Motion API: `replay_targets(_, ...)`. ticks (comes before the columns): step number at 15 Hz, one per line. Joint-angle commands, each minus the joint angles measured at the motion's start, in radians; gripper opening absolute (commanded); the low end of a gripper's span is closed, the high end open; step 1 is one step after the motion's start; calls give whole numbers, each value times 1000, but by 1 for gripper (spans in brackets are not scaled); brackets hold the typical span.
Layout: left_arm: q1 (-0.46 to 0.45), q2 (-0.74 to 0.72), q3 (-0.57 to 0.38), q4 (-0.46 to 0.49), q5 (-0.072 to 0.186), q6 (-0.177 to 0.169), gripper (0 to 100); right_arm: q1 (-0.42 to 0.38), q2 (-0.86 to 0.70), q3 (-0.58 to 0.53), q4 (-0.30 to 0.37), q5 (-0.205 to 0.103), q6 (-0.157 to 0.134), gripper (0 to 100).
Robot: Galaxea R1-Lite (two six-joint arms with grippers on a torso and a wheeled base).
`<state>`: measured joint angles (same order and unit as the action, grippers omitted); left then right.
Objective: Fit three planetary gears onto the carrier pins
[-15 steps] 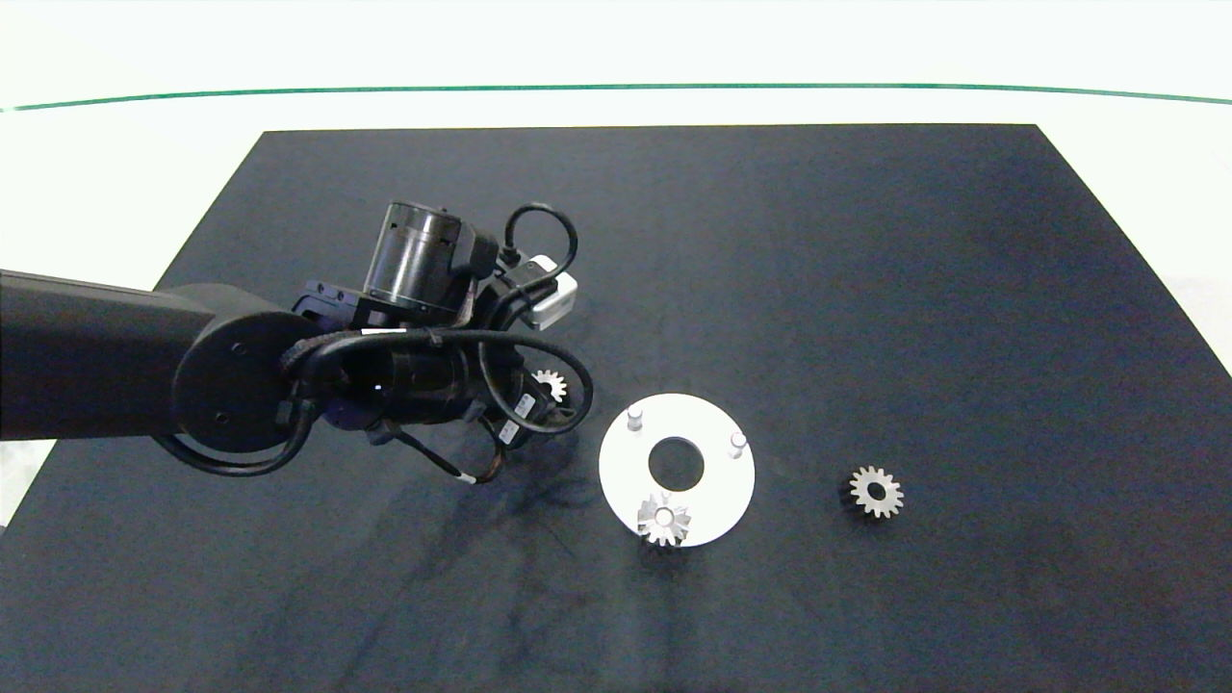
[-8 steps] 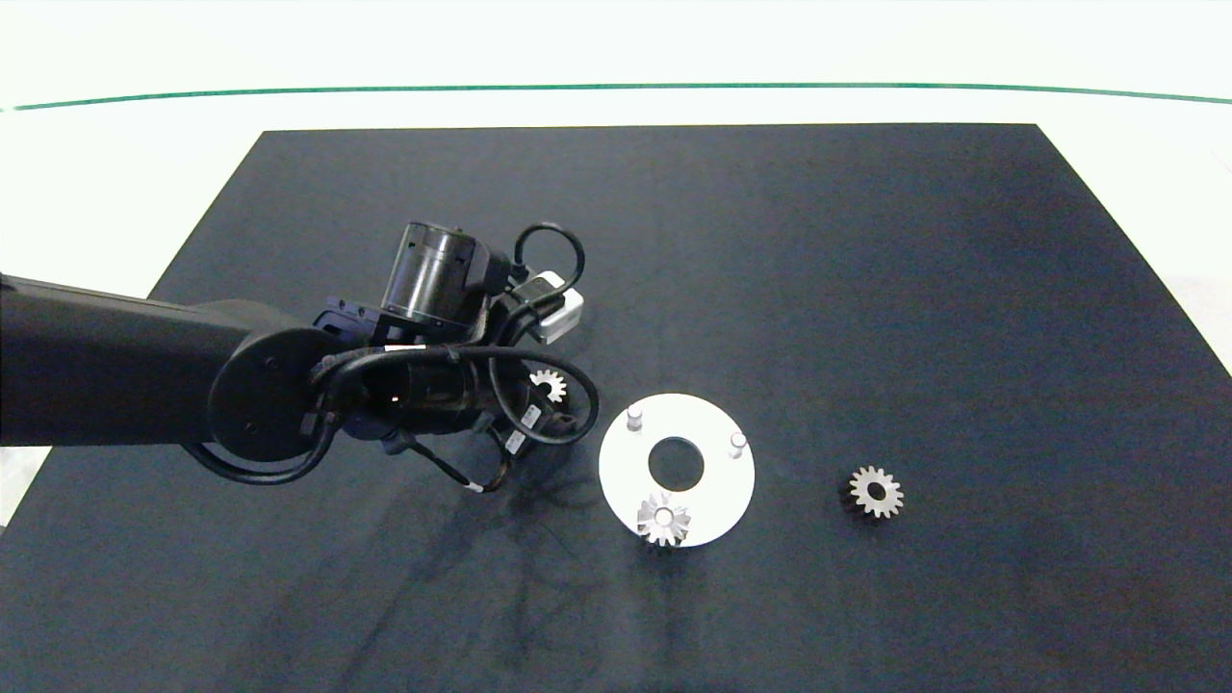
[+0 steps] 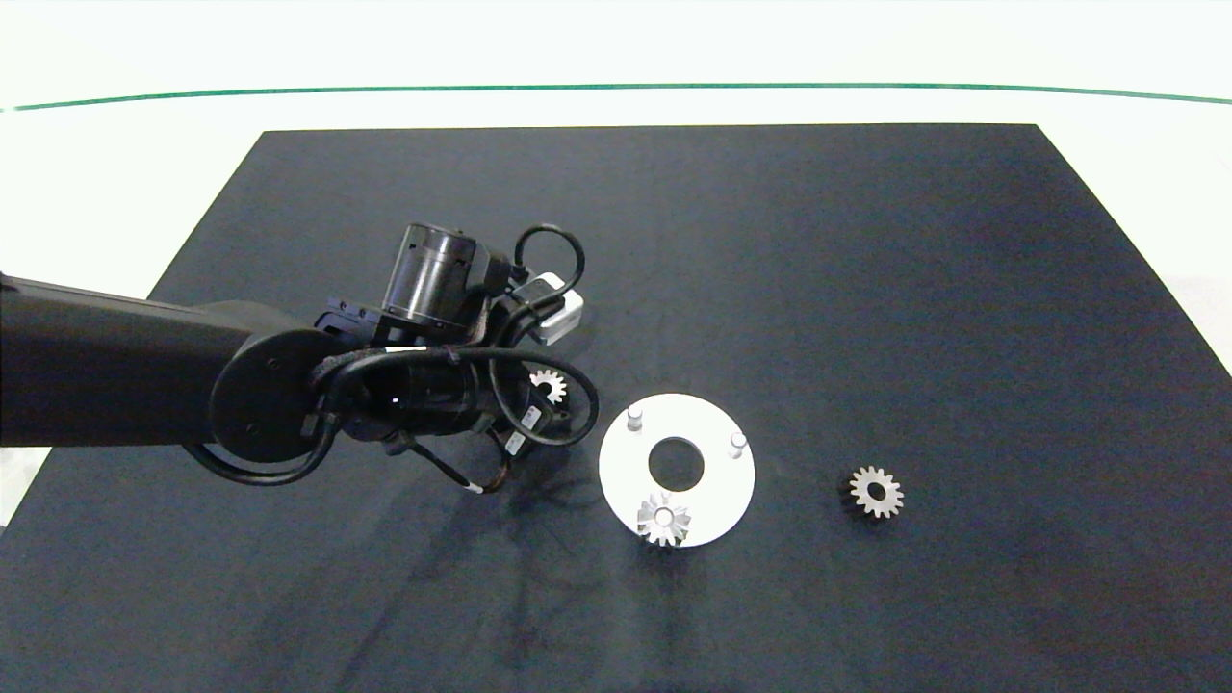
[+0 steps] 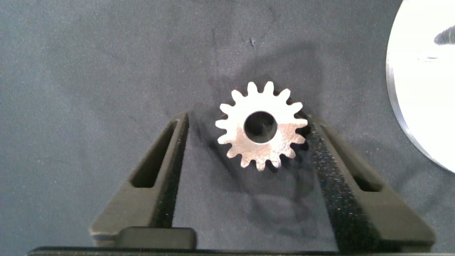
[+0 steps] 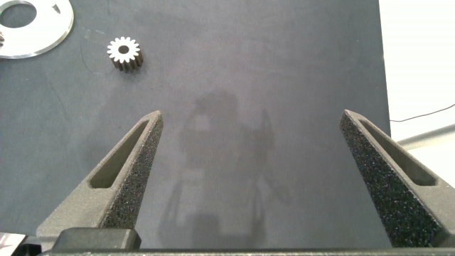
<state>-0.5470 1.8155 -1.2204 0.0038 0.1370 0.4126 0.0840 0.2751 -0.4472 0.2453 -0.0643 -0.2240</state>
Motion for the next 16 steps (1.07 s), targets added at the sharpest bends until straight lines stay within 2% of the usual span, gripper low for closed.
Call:
replay_targets(1, 1, 1, -1, 1, 1, 2, 58, 0, 1, 1, 2, 0, -1, 100)
replay_targets(16, 1, -1, -2, -1, 1, 2, 28, 0, 1, -4, 2, 0, -1, 100)
